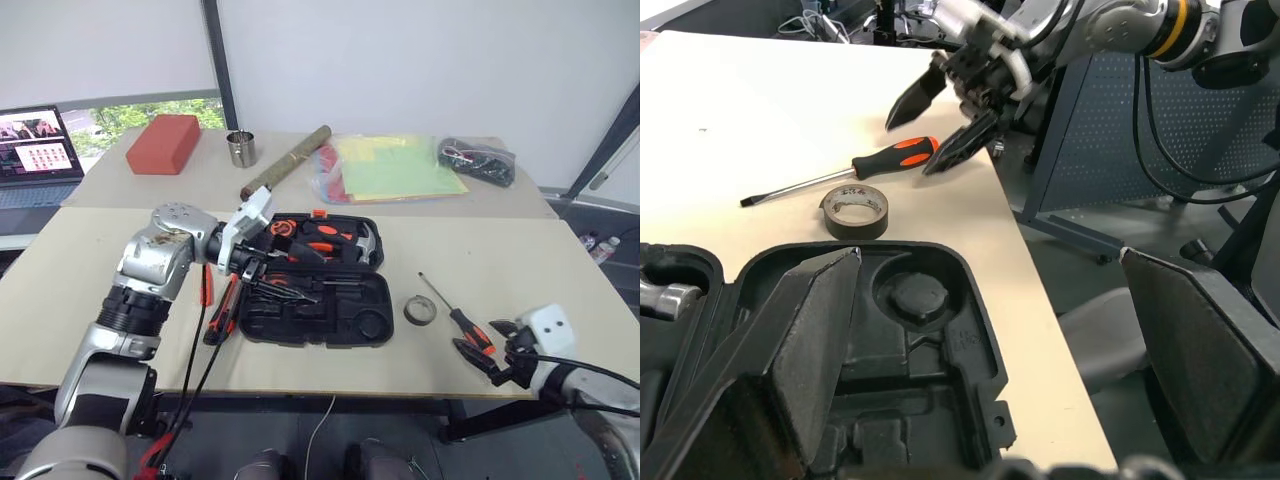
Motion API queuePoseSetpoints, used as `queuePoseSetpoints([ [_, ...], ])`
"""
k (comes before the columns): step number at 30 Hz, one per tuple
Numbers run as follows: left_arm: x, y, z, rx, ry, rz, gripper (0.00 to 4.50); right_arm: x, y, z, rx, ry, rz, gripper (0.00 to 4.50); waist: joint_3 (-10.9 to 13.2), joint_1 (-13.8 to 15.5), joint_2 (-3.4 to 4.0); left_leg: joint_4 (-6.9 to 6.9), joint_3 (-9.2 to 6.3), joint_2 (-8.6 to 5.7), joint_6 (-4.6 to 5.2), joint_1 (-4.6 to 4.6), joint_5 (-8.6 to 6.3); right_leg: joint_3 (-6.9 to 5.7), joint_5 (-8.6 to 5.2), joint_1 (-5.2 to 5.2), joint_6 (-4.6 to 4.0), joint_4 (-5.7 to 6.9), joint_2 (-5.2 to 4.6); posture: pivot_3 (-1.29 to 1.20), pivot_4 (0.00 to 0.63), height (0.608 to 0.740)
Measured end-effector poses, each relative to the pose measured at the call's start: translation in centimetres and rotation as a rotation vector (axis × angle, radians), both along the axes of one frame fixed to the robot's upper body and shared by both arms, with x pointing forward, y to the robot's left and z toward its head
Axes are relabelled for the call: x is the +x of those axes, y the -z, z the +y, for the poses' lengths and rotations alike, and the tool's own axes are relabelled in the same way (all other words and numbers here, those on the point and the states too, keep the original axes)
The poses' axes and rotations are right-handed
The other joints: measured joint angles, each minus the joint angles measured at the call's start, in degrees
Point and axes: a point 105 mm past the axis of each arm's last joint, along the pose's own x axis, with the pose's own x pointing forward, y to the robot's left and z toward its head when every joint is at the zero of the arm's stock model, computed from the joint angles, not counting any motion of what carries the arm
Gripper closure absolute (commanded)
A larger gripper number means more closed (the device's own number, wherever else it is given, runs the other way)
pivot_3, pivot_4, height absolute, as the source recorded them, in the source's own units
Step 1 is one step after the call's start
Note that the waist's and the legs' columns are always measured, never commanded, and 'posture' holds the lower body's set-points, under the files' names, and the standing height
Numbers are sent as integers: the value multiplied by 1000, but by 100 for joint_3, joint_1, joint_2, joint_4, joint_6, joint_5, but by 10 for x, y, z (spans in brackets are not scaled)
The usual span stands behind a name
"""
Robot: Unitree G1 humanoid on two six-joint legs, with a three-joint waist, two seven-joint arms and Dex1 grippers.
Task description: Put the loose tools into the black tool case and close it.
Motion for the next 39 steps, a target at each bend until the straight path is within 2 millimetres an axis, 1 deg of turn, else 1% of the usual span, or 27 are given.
queuePoseSetpoints([
  [1,0,0,1,2,-5,-3,0,1,5,-1,10,13,6,1122,0,1,0,0,0,-2,0,-3,0,0,1,-2,-2,0,0,0,150,736],
  [2,1,-1,3,7,-8,-17,0,5,5,-2,16,25,-10,1549,0,-7,0,1,1,-3,0,-3,0,1,0,-2,0,0,-1,0,150,736],
  [3,1,-1,4,10,-8,-24,0,6,5,-3,19,33,-13,1783,0,-9,0,1,1,-5,0,-2,0,2,0,-2,0,0,-4,0,150,736],
  [5,1,-2,8,21,-17,-37,0,6,5,-3,19,35,-20,2519,0,-13,0,0,1,-5,0,-1,0,2,-4,-2,7,1,-4,0,150,736],
  [6,2,-3,10,25,-23,-50,0,5,5,-3,17,35,-23,2793,0,-15,0,0,1,-5,0,-1,0,3,-8,-1,13,1,-4,0,150,736],
  [8,3,-4,14,33,-35,-60,0,4,3,-4,20,32,-29,3497,0,-14,1,1,1,-5,0,-2,0,4,-12,-2,21,1,-6,0,150,736],
  [11,3,-1,30,53,-82,-62,0,5,-19,3,15,-39,-82,3529,1,-44,9,-6,2,-4,0,4,0,13,-12,-3,21,2,-4,0,150,736],
  [14,0,4,41,86,-109,-54,0,25,-58,9,-25,-115,-182,3529,4,-93,11,-7,11,-3,-2,16,1,29,-12,-4,22,4,-2,0,150,736],
  [15,-1,6,46,101,-120,-49,0,37,-83,19,-34,-174,-252,3529,4,-105,13,-10,15,-1,-4,22,3,38,-12,-4,21,5,-1,0,150,736],
  [16,-1,7,48,104,-123,-47,0,41,-96,25,-40,-209,-288,3529,4,-95,13,-16,15,-1,-8,26,4,38,-12,-3,21,4,-1,0,150,736],
  [17,-3,8,52,114,-130,-49,0,46,-107,36,-50,-280,-308,3529,4,-72,13,-21,13,0,-10,30,6,42,-14,1,17,2,0,0,150,736],
  [18,-3,11,56,126,-140,-45,0,48,-113,56,-65,-398,-306,3529,5,-77,13,-27,18,4,-11,32,6,53,-15,-4,14,1,8,0,150,736],
  [20,-5,15,59,140,-143,-49,0,50,-113,95,-90,-628,-273,3529,5,-71,13,-33,20,3,-13,32,7,63,-15,-8,1,1,28,0,150,736],
  [21,-5,15,57,144,-135,-56,0,48,-108,110,-108,-727,-248,3529,5,-54,13,-33,19,2,-12,20,7,67,-3,-14,-26,0,36,0,150,736],
  [22,-6,16,57,147,-133,-62,0,46,-101,121,-126,-804,-224,3529,5,-21,13,-30,16,2,-12,10,7,73,-5,-15,-29,0,44,0,150,736],
  [23,-6,16,58,148,-135,-64,0,46,-97,125,-139,-839,-210,3529,5,-6,13,-28,14,1,-12,1,7,80,-7,-17,-26,0,49,0,150,736],
  [24,-5,16,59,151,-139,-65,0,49,-89,129,-175,-890,-181,3529,5,35,13,-24,16,-3,-11,-11,6,83,-10,-26,-20,-1,59,0,150,736],
  [25,-5,16,59,151,-141,-65,0,52,-87,130,-192,-904,-174,3529,6,42,14,-20,18,-4,-10,-15,6,84,-11,-27,-17,-1,59,0,150,736],
  [28,-5,16,59,147,-153,-75,0,73,-76,135,-327,-962,-179,3529,6,36,13,-16,17,-5,-9,-23,5,82,-12,-29,-11,-3,58,0,150,736],
  [31,-7,18,58,149,-155,-79,0,84,-66,132,-401,-983,-181,3529,6,22,14,-18,16,-2,-9,-20,5,83,-13,-27,-10,0,61,0,150,736],
  [34,-8,19,57,149,-158,-86,0,90,-56,132,-410,-989,-176,3529,7,-9,14,-17,16,-1,-10,-20,5,84,-13,-28,-11,3,61,0,150,736],
  [39,-8,18,56,149,-165,-99,0,93,-54,140,-422,-1019,-200,3529,7,-42,15,-16,17,3,-10,-15,6,89,-12,-26,-11,7,64,0,150,736],
])
